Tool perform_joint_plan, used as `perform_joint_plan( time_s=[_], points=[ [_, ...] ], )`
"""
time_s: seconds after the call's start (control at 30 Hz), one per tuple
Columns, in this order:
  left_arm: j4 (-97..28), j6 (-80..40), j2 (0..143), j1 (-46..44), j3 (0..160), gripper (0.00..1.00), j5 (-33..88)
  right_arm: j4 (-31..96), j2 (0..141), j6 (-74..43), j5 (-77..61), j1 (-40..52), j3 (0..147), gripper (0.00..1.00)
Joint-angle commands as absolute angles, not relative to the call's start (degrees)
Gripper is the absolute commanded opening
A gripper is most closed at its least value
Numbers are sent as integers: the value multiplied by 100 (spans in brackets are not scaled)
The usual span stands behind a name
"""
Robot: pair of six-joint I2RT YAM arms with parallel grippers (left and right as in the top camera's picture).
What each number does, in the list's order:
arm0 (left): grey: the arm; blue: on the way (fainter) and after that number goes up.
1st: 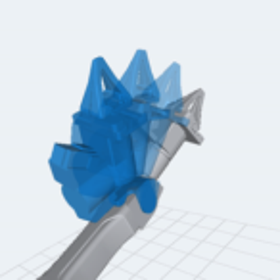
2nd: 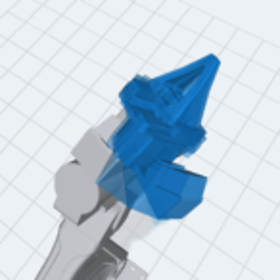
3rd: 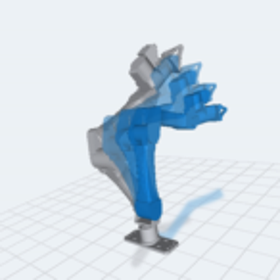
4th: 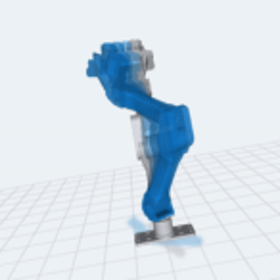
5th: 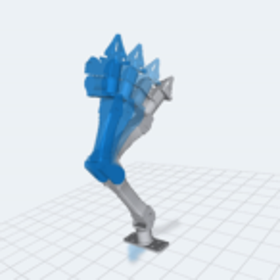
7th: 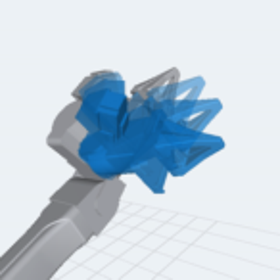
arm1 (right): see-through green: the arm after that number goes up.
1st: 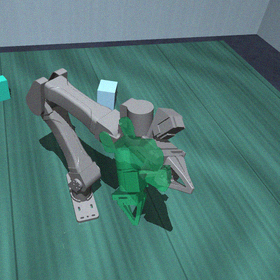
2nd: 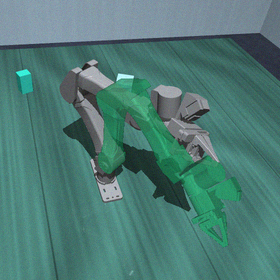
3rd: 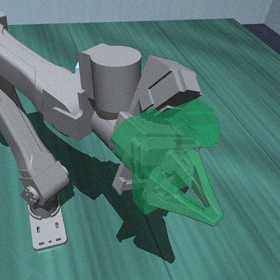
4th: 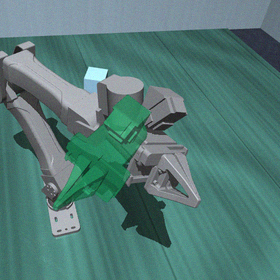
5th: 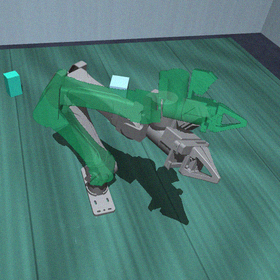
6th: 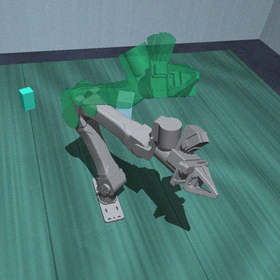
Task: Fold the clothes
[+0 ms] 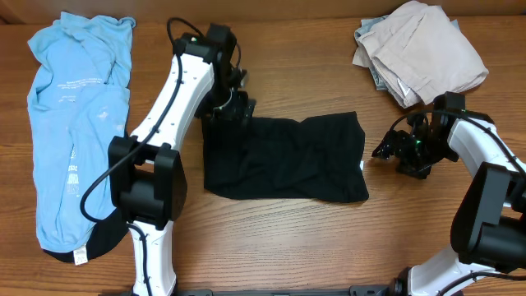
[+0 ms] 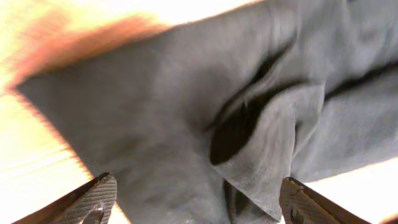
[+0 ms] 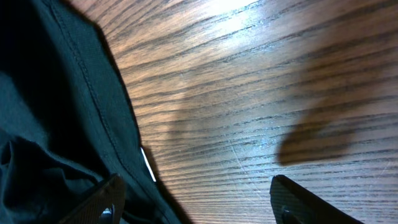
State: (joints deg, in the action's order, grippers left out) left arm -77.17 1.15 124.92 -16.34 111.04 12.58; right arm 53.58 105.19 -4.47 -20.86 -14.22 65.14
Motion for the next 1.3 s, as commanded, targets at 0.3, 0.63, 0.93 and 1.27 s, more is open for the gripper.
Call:
perform_joint_plan(
  time_s=[0.3, 0.63, 0.93, 1.27],
  points=[
    [-7312, 921, 12501, -2366, 10556, 47, 1909, 5424, 10545, -447, -2036, -1420, 6646, 79],
    [-7347, 311, 12501, -3146, 10449, 4, 1334, 5435, 10545, -447, -2038, -1420, 6646, 78],
    [-7942, -344, 12501, -3907, 10451, 55, 1013, 5459, 10545, -447, -2150, -1400, 6646, 78],
    [-8565, -429, 12398, -3999, 11198, 71, 1197, 5218, 10547, -449, -2456, -823, 6635, 78]
  ],
)
